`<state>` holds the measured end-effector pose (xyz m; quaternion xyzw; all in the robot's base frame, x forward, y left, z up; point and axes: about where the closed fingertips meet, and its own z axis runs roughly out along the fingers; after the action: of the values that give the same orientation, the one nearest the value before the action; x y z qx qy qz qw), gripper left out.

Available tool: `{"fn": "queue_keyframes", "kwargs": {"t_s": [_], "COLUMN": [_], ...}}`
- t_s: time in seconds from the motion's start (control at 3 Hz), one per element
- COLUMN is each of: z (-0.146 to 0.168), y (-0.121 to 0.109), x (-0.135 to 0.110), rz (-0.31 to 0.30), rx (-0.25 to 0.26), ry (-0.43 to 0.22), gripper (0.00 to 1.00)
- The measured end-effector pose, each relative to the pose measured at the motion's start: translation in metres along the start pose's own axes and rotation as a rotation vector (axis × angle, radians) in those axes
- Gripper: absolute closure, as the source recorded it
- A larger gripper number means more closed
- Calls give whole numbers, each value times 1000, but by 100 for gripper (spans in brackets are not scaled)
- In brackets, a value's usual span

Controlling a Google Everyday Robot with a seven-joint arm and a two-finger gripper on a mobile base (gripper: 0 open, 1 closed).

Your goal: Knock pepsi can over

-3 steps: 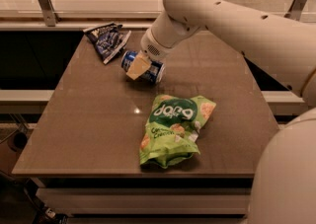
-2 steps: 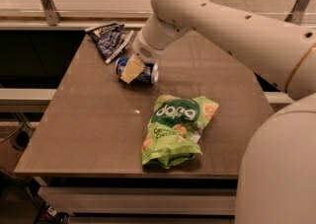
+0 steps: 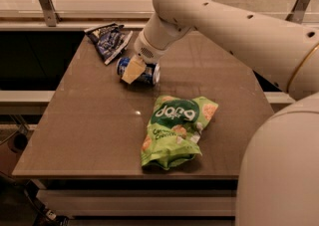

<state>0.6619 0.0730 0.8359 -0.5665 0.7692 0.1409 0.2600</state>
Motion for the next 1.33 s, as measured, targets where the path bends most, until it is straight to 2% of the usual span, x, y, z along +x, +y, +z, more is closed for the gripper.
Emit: {"fn": "queue_keyframes", "kwargs": {"t_s": [1.0, 1.33], "z": [4, 5], "y": [3, 3], "x": [-1, -1], "rz": [-3, -3], "rx": [-8, -9], "ry": [4, 4], "gripper": [11, 0]}}
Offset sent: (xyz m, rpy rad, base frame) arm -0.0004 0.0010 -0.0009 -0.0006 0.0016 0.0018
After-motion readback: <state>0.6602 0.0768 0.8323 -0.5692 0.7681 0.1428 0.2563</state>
